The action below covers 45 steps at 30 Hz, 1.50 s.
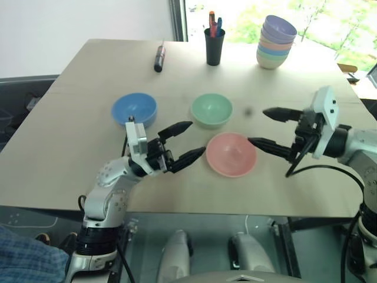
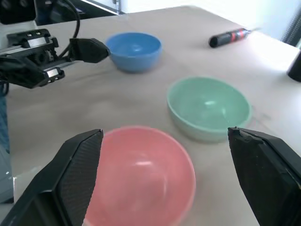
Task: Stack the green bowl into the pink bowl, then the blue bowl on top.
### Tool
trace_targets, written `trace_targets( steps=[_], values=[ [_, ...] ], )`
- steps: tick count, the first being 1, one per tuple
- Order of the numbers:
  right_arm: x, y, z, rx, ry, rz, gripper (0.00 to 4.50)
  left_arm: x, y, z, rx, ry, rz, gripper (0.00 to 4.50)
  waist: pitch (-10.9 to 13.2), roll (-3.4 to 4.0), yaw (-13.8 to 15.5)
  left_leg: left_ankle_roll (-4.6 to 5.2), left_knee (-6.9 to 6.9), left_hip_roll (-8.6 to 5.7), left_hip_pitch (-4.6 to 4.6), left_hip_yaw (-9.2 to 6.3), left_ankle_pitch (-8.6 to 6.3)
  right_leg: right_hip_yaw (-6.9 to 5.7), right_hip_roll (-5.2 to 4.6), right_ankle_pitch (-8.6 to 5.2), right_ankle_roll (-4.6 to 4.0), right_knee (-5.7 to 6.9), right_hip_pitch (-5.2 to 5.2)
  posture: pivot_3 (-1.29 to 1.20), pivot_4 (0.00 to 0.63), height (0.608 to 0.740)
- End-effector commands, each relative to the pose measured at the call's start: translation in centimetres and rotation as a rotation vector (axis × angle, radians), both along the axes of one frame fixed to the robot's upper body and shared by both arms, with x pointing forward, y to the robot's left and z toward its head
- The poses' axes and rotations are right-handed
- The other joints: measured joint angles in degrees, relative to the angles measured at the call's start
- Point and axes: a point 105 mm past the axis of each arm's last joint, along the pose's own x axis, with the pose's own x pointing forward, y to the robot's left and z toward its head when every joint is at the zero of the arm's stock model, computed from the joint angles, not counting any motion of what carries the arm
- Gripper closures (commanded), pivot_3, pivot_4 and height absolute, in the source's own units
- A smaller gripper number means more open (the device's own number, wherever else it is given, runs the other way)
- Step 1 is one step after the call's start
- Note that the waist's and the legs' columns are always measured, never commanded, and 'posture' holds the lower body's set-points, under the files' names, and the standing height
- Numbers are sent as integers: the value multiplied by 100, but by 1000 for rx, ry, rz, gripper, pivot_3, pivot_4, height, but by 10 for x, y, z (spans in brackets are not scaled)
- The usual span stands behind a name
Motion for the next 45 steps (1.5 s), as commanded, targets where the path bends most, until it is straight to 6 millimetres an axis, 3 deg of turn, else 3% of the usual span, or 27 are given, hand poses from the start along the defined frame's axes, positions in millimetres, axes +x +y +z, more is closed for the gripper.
trace_targets(
  steps=[1,9,15,18,29,45],
  values=[
    [-1,0,9,-20,-95,-20,34,0,-3,9,-7,-43,-31,0,0,0,-17,0,0,0,1,0,0,1,1,0,0,2,0,0,150,740],
    [36,13,3,-139,-153,-21,34,4,2,8,-22,-42,5,0,0,0,-25,0,1,0,2,5,0,7,1,0,1,1,-1,0,150,740],
    [83,11,-3,-419,-289,-16,34,0,16,7,-40,-43,104,0,2,-1,-10,0,-2,0,-4,7,0,6,0,0,0,-4,-8,0,150,740],
    [98,23,-3,-492,-344,40,34,-5,28,3,-36,-45,174,0,4,1,-31,0,-6,1,-3,17,0,15,0,0,0,-4,-14,0,150,740],
    [120,70,-15,-587,-466,209,34,-24,45,0,-38,-46,329,0,5,1,-3,-1,-8,4,-3,23,0,14,-2,0,-1,-3,-17,0,150,740],
    [136,100,-28,-788,-647,357,34,-23,48,2,-31,-52,358,0,6,3,-25,-2,-10,7,-1,30,1,16,-2,0,-3,-2,-20,0,150,740]
  ],
)
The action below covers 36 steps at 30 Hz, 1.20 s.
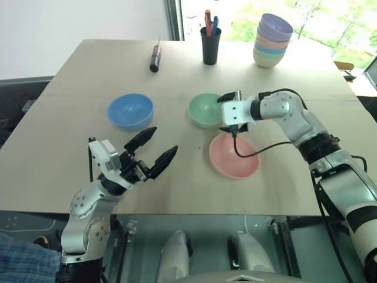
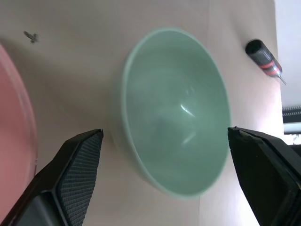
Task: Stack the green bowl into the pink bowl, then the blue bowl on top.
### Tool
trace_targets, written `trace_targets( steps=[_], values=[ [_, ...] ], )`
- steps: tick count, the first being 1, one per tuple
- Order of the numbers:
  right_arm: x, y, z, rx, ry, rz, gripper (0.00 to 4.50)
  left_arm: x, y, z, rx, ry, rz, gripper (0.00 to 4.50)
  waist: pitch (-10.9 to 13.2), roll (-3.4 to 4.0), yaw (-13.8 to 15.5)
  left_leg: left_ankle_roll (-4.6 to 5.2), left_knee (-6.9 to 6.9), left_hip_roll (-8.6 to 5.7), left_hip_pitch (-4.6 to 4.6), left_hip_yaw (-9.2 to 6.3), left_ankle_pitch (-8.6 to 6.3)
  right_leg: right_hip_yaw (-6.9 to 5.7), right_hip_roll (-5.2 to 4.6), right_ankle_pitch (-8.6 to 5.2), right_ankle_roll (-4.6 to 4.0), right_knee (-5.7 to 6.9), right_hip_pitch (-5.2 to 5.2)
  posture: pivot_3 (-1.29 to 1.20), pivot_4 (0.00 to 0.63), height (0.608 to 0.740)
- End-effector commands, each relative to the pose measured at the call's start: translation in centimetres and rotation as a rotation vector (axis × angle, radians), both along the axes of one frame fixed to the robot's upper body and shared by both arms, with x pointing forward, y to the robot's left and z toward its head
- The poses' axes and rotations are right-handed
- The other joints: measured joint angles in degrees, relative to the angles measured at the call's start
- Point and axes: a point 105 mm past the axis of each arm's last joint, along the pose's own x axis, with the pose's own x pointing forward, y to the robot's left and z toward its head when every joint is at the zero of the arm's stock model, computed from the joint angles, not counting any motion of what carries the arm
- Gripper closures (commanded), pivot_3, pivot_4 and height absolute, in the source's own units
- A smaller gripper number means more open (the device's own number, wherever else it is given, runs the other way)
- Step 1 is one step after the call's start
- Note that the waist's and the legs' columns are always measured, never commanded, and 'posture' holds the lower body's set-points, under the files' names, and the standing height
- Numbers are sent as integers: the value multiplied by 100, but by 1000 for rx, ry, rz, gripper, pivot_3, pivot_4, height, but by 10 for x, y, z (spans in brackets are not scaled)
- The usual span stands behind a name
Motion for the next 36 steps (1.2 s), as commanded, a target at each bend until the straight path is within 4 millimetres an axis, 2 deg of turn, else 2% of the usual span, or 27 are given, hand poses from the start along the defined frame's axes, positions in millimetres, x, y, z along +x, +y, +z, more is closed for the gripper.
trace_targets(
  steps=[1,17,36],
  values=[
    [3,11,13,-10,-68,44,34,-4,-6,14,13,-64,-18,0,0,0,4,0,0,0,0,0,0,-1,0,0,0,0,0,0,150,740],
    [12,21,6,-53,-80,50,34,-3,-4,14,19,-69,-16,0,1,2,0,-1,-1,0,0,2,0,1,0,0,-1,2,-1,0,150,740],
    [12,16,-4,-97,-29,33,34,-3,-2,13,12,-79,-16,0,1,2,-1,-1,-2,1,0,2,0,1,0,0,-1,2,-2,0,150,740]
  ],
)
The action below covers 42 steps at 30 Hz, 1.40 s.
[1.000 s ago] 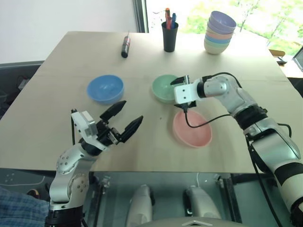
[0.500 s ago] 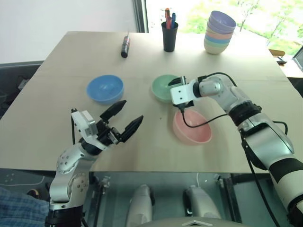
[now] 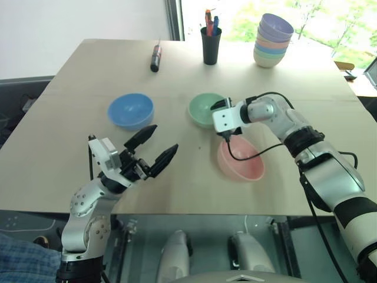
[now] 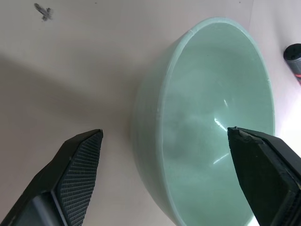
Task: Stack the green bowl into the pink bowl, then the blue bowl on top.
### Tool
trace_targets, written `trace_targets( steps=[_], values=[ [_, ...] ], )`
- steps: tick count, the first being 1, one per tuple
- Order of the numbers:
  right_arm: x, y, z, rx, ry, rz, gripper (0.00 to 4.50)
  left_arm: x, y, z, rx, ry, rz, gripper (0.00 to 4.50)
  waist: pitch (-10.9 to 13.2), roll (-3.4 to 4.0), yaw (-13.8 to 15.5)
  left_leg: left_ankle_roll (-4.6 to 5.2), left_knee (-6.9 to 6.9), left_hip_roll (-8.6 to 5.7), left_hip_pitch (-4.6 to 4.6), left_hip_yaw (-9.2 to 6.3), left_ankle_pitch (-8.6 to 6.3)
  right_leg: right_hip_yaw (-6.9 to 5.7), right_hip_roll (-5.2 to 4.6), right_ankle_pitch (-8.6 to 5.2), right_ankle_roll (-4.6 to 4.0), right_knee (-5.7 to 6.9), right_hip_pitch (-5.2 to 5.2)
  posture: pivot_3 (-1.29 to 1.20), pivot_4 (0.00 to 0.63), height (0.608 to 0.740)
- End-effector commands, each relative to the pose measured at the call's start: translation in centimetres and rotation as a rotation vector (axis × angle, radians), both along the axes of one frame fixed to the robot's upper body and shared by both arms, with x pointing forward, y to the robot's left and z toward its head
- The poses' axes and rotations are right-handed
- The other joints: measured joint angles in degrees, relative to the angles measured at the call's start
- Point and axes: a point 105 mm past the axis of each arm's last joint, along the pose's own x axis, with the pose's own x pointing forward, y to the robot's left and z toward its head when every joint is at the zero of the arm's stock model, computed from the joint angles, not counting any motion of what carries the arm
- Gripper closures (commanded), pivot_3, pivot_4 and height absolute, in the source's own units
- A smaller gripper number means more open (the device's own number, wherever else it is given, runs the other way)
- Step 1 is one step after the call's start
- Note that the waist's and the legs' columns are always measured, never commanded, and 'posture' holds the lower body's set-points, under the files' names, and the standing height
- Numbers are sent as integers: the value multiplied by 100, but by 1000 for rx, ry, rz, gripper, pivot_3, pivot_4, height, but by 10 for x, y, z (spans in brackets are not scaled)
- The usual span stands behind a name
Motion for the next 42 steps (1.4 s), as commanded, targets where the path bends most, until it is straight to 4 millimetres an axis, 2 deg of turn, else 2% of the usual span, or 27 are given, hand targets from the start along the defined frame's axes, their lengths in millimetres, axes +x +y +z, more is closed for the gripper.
trace_targets(
  steps=[1,13,17,18,20,26,27,36,40,42],
  values=[
    [1,5,16,3,-40,18,34,-3,-2,10,10,-59,-10,0,0,0,0,0,0,0,0,0,0,0,0,0,0,0,0,0,150,740],
    [1,5,17,30,-33,8,34,-2,-3,8,14,-61,-17,0,0,0,0,0,0,0,0,0,0,0,0,0,0,0,0,0,150,740],
    [0,5,15,31,-27,4,858,-1,-4,8,13,-62,-20,0,0,0,0,0,0,0,0,0,0,0,0,0,0,0,0,0,150,740],
    [0,5,15,32,-26,4,1412,-1,-4,8,14,-62,-21,0,0,0,0,0,0,0,0,0,0,0,0,0,0,0,0,0,150,740],
    [0,4,15,30,-27,4,1928,-1,-4,8,16,-61,-23,0,0,0,0,0,0,0,0,0,0,0,0,0,0,0,0,0,150,740],
    [0,3,14,24,-22,1,4269,-1,-5,8,19,-62,-28,0,0,0,0,0,0,0,0,0,0,0,0,0,0,0,0,0,150,740],
    [-1,3,14,24,-22,1,4424,-1,-5,8,19,-62,-28,0,0,0,0,0,0,0,-1,0,0,0,0,0,0,0,0,0,150,740],
    [-1,2,18,28,-21,-2,4424,0,-4,9,24,-64,-32,0,0,0,0,0,-1,0,0,1,0,0,0,0,0,0,-1,0,150,740],
    [-1,0,33,45,-47,1,4424,1,-6,8,23,-63,-39,0,1,1,3,0,-1,0,-1,1,0,0,0,0,0,0,-1,0,150,740],
    [-3,-1,48,58,-62,6,4424,2,-7,8,23,-61,-49,0,1,1,5,0,-1,0,-1,1,0,0,0,0,0,-1,-1,0,150,740]
  ],
)
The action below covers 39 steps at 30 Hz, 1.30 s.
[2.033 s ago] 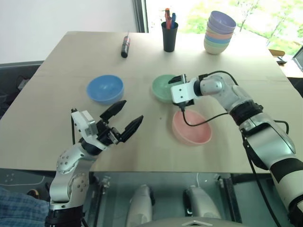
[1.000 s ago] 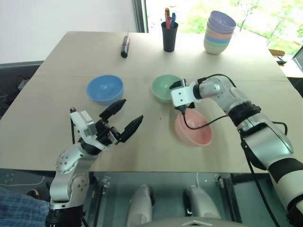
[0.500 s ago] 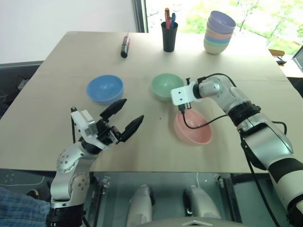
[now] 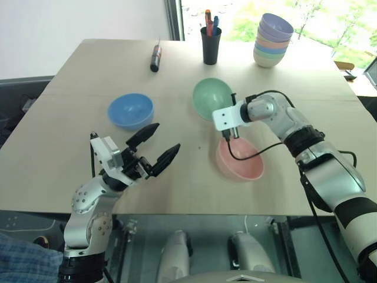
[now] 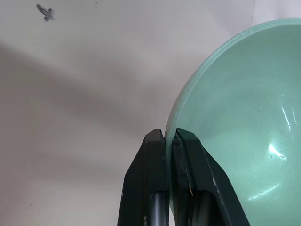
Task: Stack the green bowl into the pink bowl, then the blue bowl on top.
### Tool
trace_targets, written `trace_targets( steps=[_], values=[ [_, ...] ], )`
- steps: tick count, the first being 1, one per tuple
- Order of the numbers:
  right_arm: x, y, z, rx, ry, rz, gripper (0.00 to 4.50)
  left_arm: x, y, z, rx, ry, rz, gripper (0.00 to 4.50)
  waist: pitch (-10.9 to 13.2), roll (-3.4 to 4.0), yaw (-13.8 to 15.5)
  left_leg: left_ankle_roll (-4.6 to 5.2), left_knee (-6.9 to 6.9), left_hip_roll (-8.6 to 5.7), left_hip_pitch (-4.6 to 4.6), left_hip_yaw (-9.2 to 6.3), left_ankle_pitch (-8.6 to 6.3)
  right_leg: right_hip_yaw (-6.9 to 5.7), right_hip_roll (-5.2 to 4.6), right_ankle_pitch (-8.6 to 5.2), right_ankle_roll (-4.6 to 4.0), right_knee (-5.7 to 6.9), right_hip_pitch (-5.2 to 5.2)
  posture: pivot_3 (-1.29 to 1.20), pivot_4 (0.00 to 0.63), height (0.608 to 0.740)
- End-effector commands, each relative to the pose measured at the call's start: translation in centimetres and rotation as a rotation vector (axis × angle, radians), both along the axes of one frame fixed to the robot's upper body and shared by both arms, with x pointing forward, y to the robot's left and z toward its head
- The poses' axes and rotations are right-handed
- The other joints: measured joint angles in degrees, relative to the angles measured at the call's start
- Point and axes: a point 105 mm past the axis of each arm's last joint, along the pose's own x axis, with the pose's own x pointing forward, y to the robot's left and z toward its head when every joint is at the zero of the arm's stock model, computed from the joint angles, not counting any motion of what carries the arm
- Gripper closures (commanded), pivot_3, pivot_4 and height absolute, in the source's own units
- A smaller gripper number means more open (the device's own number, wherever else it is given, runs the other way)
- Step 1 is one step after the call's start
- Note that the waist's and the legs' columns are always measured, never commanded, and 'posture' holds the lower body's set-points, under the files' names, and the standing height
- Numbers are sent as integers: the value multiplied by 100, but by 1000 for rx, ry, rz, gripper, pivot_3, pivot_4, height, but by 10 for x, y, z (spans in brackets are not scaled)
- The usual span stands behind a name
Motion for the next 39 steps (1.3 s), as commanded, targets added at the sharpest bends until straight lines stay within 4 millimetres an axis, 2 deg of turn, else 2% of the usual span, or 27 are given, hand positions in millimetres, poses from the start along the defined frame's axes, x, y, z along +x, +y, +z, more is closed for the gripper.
trace_targets(
  steps=[1,6,12,20,27,31,39],
  values=[
    [-4,0,45,69,-71,22,4424,0,-4,6,2,-29,-27,0,1,1,7,0,0,0,-1,0,0,0,0,0,0,0,0,0,150,740],
    [-18,-10,69,90,-86,16,4424,4,-8,5,3,-26,-57,0,1,1,12,0,-1,0,0,-1,0,-1,0,0,0,-1,0,0,150,740],
    [-45,-21,82,110,-55,7,4424,10,-13,6,5,-28,-95,0,1,1,22,1,0,0,-2,-1,0,-2,0,0,0,-1,0,0,150,740],
    [-118,-58,54,-35,178,40,4424,17,-19,5,10,-26,-144,0,2,-1,58,2,1,-2,-4,-4,-1,-3,-1,0,1,-5,2,0,150,740],
    [-161,-68,45,-122,283,65,4424,21,-26,4,8,-24,-192,0,3,1,21,2,3,0,5,-13,-1,-6,4,-2,0,0,6,0,150,740],
    [-173,-65,40,-124,320,70,4424,25,-29,5,6,-26,-214,0,3,0,23,2,6,-2,2,-12,-1,-4,1,-1,1,-2,7,0,150,740],
    [-178,-64,30,-129,337,54,4424,27,-31,4,15,-25,-235,0,4,-1,27,2,8,-2,1,-15,-1,-6,1,-2,1,-2,7,0,150,740]
  ],
)
